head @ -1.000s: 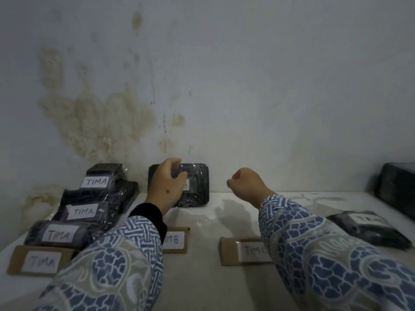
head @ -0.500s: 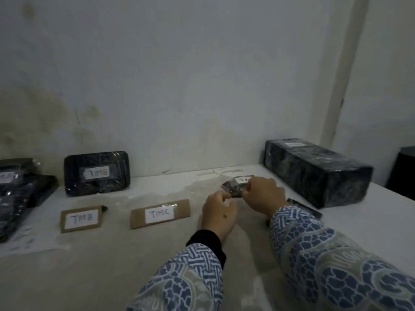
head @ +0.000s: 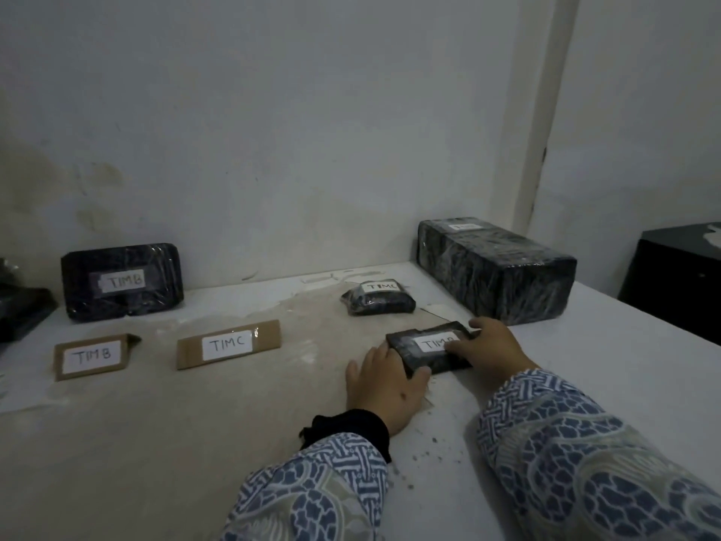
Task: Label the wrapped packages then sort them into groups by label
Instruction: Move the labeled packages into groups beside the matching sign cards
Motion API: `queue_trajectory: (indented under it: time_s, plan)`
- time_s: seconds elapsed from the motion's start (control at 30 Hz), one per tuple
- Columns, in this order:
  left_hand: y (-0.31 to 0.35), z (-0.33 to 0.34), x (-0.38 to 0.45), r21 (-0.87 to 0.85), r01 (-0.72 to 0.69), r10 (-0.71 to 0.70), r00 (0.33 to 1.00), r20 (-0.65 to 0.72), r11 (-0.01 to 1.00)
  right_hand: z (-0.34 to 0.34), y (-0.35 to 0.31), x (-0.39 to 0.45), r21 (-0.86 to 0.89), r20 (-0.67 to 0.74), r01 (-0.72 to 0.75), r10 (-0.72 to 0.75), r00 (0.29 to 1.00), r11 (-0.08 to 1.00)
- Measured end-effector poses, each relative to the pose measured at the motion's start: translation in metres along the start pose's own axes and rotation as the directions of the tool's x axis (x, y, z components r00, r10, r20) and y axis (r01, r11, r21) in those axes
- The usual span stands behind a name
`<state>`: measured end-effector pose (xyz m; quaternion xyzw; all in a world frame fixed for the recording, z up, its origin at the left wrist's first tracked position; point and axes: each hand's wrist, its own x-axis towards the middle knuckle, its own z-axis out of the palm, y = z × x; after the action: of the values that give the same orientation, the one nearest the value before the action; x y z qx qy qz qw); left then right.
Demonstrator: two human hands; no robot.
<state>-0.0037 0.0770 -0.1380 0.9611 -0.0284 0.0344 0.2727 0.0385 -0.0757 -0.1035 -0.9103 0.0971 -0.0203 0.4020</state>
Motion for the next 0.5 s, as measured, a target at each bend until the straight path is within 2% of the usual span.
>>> queue_trajectory:
  time_s: [0.1,0.17,0.23,0.37,0.5]
  plan:
    - [-0.004,-0.002,0.002,-0.217,-0.004,-0.018,0.995,-0.101,0.976,0.002,0.0,-0.004,0.069,-0.006,-0.015,0.015,1.0,0.997]
    - [-0.007,-0.006,-0.001,-0.413,-0.035,-0.035,0.987,-0.16,0.91,0.006,-0.003,-0.006,0.142,-0.018,0.007,-0.004,1.0,0.99]
    - [-0.009,-0.013,-0.006,-0.528,-0.07,-0.054,0.975,-0.216,0.846,0.012,-0.008,-0.01,0.247,-0.036,0.062,-0.054,0.998,0.967]
    - [-0.027,-0.039,-0.009,-0.56,-0.141,-0.073,0.937,-0.343,0.817,0.029,-0.031,-0.02,0.398,-0.055,0.156,-0.146,0.988,0.904]
    - [-0.058,-0.086,-0.014,-0.569,-0.149,-0.103,0.916,-0.387,0.809,0.048,-0.077,-0.03,0.501,0.042,0.161,-0.21,0.977,0.85]
